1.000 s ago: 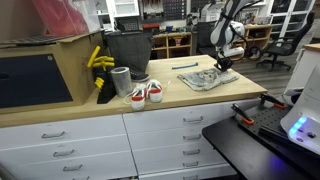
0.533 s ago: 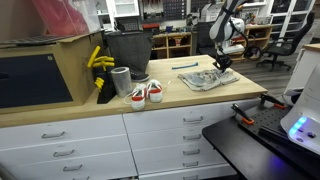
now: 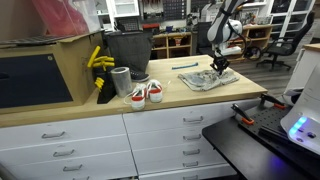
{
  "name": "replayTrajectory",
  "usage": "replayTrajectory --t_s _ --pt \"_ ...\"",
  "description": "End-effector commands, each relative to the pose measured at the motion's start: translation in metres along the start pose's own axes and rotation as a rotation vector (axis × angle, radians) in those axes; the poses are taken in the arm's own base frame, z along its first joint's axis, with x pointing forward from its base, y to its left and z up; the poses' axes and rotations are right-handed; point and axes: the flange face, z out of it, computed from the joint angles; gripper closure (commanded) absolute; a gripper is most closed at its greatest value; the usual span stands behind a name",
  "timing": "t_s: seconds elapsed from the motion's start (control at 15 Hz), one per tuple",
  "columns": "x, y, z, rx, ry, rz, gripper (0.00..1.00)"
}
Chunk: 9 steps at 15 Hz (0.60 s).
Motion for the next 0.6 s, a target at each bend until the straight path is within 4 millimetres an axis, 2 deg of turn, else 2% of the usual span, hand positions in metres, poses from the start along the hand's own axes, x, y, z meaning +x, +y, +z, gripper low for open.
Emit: replayTrajectory --t_s 0.0,0.53 --pt "0.007 -0.004 0.010 -0.024 0.065 -0.034 1.00" --pt "0.031 -0.013 0.021 -0.050 0.215 -0.102 1.00"
